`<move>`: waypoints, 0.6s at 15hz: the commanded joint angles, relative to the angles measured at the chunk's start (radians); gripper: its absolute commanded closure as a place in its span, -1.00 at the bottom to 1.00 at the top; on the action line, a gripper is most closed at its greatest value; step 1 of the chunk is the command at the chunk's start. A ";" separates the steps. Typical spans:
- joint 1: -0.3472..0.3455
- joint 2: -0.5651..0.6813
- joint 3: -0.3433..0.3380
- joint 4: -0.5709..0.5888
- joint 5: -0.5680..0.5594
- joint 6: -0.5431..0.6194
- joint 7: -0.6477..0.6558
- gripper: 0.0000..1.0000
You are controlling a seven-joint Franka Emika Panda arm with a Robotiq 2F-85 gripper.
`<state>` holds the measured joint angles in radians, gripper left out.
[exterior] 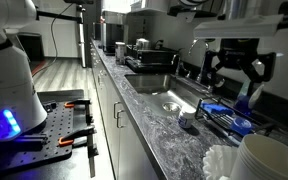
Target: Put the blue soap on the rack, then remove it from the rack
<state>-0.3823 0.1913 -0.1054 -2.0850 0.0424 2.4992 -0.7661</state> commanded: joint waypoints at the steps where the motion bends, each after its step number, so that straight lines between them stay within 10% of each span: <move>1: 0.021 -0.058 -0.018 -0.064 0.025 0.014 -0.066 -1.00; 9: 0.039 -0.004 -0.022 -0.022 0.020 0.022 -0.106 -1.00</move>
<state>-0.3657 0.1691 -0.1122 -2.1198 0.0485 2.5021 -0.8280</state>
